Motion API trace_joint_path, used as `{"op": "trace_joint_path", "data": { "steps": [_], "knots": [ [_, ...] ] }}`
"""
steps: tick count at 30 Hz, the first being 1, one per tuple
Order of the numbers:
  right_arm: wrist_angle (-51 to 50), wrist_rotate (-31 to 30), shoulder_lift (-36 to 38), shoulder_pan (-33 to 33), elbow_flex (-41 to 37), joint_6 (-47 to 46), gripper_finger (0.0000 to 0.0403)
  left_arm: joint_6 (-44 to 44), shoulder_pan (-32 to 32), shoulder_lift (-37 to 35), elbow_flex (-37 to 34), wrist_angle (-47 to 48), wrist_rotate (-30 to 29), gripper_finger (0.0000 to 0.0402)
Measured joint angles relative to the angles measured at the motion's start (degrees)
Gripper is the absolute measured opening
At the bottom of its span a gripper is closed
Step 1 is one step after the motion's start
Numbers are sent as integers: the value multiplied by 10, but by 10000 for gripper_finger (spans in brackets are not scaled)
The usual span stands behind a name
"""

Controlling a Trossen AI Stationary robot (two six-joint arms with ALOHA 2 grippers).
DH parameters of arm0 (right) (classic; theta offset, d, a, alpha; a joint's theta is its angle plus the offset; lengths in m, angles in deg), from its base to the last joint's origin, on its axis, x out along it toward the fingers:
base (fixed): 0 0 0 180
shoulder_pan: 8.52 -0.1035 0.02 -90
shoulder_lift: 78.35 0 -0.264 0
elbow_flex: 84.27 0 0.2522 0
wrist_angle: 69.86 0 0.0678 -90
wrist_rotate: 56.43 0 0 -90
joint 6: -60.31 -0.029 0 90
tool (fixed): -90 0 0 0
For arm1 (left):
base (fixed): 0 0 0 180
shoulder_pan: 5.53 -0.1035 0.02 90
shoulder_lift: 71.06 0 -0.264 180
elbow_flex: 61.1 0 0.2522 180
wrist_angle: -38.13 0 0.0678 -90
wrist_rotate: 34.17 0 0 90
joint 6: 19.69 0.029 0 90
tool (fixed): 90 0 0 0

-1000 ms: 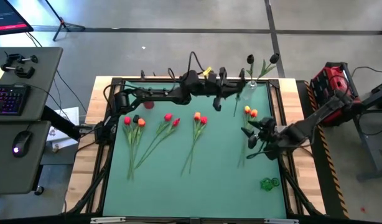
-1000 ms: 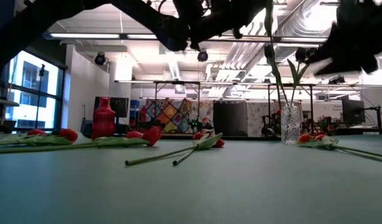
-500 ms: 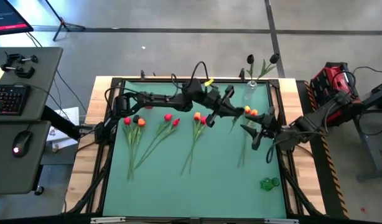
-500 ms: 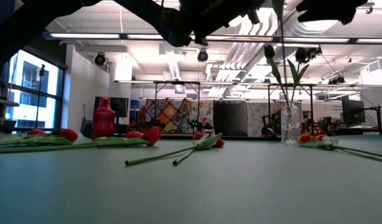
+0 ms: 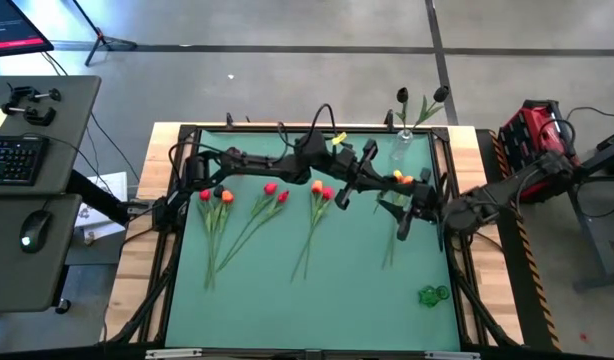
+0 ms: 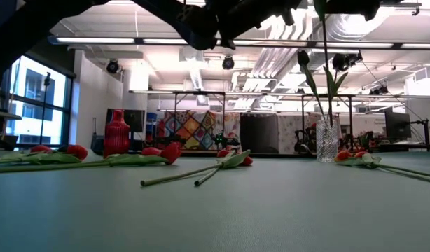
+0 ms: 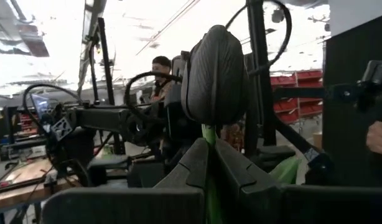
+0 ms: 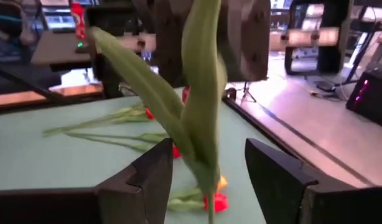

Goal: Sort flowers into vase by color
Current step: Put the black tulip into the transparent vase

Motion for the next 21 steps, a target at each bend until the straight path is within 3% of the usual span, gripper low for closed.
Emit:
{"op": "trace_joint_path", "data": {
  "steps": [6,15,21],
  "knots": [
    [0,73,0,41,0,-13,150,20,7,0,0,19,-13,0],
    [-16,82,0,55,0,-34,17,10,7,0,0,31,-17,0],
    [-23,68,-1,55,0,-49,7,10,6,-1,0,42,-18,8]
  ]
}}
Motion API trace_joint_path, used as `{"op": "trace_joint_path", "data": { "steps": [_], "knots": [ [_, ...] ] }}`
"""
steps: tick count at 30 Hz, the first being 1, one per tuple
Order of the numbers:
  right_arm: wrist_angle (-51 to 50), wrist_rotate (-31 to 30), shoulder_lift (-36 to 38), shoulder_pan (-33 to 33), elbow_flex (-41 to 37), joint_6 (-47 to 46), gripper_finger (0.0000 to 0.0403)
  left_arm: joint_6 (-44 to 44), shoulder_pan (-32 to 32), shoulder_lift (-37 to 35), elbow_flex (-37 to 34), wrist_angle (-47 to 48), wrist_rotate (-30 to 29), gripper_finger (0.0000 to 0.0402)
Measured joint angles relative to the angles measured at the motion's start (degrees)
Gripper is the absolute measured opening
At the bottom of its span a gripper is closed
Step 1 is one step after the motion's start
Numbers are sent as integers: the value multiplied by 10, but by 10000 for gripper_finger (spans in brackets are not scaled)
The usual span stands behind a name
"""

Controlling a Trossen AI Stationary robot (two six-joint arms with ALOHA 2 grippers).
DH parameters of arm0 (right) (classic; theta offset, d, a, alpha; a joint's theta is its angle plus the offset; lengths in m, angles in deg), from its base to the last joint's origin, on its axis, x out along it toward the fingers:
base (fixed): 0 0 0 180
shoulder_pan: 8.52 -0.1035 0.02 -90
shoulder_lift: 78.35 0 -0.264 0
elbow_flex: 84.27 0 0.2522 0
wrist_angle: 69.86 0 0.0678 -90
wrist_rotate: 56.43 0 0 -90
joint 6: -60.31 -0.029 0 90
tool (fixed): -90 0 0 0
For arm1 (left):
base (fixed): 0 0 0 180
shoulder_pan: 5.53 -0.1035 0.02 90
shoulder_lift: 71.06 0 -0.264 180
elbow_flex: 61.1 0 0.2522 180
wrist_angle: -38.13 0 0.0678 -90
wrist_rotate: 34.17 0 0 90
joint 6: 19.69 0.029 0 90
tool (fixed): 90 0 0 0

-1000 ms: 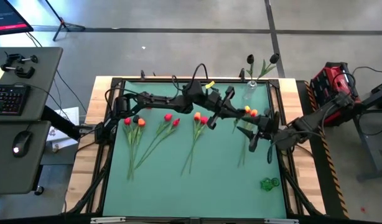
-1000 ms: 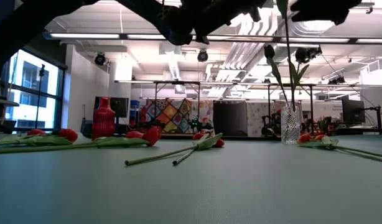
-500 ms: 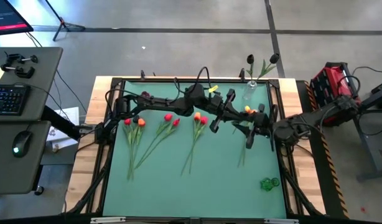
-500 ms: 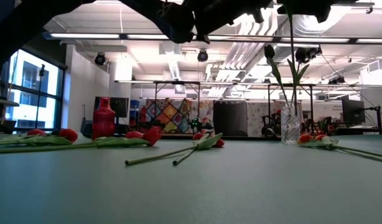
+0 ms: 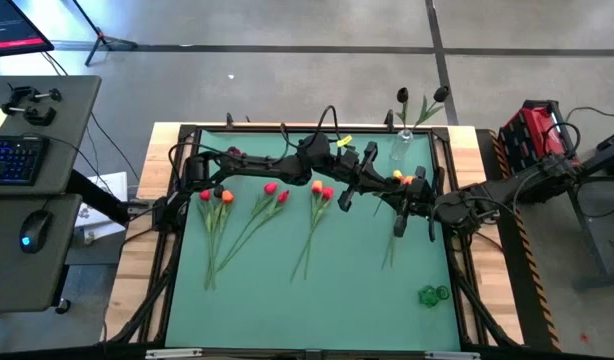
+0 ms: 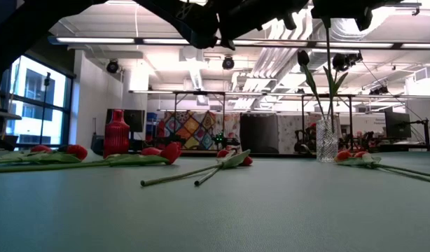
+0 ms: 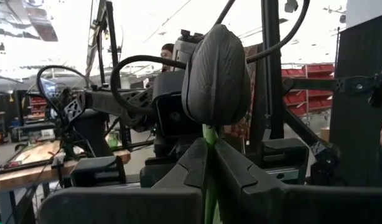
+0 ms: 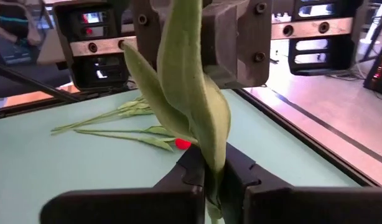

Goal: Sort flowers into vase by color
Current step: Put the black tulip into the transparent vase

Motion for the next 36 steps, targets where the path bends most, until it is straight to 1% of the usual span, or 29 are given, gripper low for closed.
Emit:
{"op": "trace_joint_path", "data": {
  "steps": [4,6,10,12,15,18,20,25,29,33,36],
  "knots": [
    [-18,-16,0,0,0,-28,4,-11,-3,0,0,5,0,26],
    [-27,-20,0,0,0,-41,2,-20,-7,0,0,7,1,42],
    [-54,-47,5,0,0,-72,1,-50,-23,0,0,8,7,79],
    [-77,-66,12,0,0,-93,1,-69,-34,0,0,12,23,96],
    [-108,-94,30,0,0,-119,1,-99,-53,0,0,15,71,113],
    [-133,-119,53,-5,0,-133,1,-135,-70,0,0,14,94,119],
    [-146,-139,68,-8,0,-133,0,-138,-81,0,0,25,101,119],
    [-178,-193,100,-9,0,-136,0,-103,-112,0,0,102,88,119],
    [-193,-246,120,-3,0,-130,0,-36,-132,0,0,193,61,120],
    [-193,-312,135,12,1,-91,0,34,-136,0,0,270,27,120],
    [-184,-370,140,28,11,-56,0,74,-130,0,0,305,9,120]
  ]
}}
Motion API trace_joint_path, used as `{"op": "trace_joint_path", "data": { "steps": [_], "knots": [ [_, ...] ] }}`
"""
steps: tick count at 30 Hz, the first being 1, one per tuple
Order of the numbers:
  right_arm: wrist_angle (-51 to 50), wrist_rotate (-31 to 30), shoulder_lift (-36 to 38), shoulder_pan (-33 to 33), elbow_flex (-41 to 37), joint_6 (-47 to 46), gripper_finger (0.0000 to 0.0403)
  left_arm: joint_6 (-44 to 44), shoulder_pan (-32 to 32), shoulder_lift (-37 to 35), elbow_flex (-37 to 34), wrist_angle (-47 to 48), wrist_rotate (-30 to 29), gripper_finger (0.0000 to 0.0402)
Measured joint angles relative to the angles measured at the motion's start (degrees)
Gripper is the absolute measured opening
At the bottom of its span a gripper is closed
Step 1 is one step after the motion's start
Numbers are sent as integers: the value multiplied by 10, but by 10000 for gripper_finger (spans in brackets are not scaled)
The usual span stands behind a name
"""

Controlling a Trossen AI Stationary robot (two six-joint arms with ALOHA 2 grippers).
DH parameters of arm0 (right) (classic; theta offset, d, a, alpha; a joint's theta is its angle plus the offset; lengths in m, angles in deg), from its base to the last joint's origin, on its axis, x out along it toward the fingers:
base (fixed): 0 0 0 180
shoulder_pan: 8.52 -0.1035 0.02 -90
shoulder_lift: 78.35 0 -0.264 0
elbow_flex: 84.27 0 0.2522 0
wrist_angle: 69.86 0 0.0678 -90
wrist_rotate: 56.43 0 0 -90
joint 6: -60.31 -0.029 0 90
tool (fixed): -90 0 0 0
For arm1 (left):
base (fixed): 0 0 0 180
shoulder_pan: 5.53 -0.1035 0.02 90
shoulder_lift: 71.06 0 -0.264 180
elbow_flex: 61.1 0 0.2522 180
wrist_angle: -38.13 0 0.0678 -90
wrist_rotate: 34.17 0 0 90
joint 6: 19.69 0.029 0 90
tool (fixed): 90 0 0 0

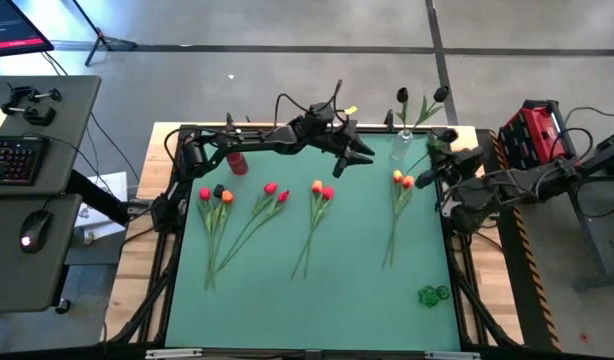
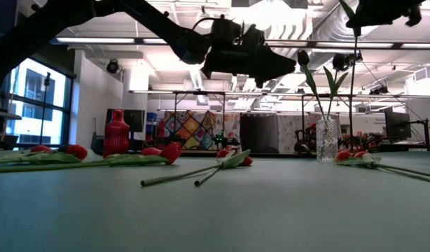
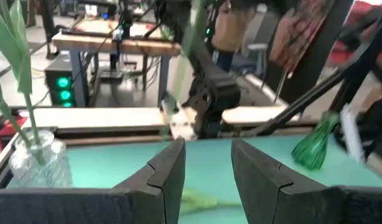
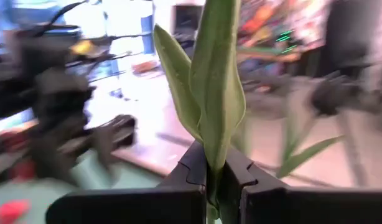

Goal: Sort flowers into vase by color
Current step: Put the black tulip into the transparent vase

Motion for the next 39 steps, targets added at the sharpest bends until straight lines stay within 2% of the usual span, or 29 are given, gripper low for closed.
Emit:
{"op": "trace_joint_path", "data": {
  "steps": [3,8,12,15,21,28,32,39],
  "knots": [
    [32,-42,0,20,15,66,0,30,8,0,0,14,-5,120],
    [104,-26,0,69,33,156,0,51,20,0,0,12,-4,120],
    [162,16,0,130,29,176,0,61,26,0,0,12,-6,120],
    [199,70,-5,181,21,159,0,61,29,0,0,12,-18,120],
    [249,114,-37,278,16,152,0,61,29,0,0,17,-42,120],
    [374,197,-83,372,15,237,0,61,31,0,0,39,-69,120],
    [365,211,-91,413,15,235,0,77,33,0,0,59,-73,120],
    [339,278,-111,471,15,190,0,82,33,0,0,64,-73,120]
  ]
}}
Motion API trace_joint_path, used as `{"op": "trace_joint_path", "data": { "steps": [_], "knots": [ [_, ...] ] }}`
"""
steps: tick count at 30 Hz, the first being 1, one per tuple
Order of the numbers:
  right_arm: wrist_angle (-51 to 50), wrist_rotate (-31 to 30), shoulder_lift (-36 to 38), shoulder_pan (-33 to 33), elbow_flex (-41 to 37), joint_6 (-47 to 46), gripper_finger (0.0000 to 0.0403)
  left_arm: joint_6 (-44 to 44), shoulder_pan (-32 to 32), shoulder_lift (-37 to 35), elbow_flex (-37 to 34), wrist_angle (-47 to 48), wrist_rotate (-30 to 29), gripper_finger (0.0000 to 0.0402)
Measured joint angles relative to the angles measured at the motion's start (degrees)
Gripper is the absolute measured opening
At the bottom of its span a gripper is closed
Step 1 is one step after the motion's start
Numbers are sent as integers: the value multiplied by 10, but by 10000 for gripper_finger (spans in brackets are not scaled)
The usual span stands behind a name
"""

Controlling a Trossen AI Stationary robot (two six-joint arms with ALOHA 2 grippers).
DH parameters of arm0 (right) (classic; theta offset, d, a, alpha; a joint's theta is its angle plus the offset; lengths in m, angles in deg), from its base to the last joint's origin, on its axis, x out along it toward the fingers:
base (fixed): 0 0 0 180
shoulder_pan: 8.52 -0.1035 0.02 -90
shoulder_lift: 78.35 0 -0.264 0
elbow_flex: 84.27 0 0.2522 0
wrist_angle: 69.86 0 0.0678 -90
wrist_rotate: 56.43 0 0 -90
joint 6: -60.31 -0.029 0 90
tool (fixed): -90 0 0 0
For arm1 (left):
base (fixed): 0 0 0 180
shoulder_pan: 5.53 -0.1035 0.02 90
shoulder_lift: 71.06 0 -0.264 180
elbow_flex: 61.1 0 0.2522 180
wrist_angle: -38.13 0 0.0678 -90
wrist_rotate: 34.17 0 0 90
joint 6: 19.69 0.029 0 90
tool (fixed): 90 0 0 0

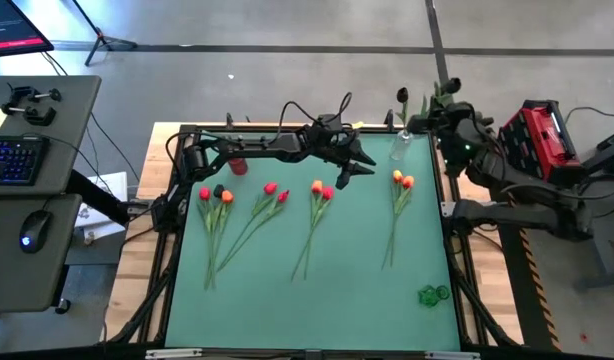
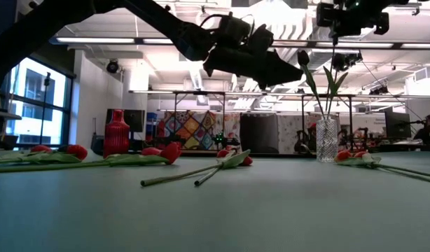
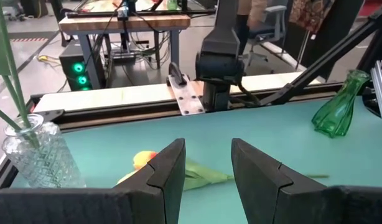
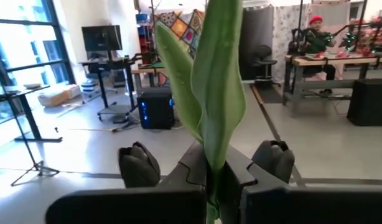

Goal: Sort flowers into vase by color
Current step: Put the black tulip into the transparent vase

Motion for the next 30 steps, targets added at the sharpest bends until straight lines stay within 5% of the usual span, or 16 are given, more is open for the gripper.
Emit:
{"op": "trace_joint_path", "data": {
  "steps": [30],
  "knots": [
    [-106,54,-134,89,0,-143,0,19,0,0,0,13,-1,120]
  ]
}}
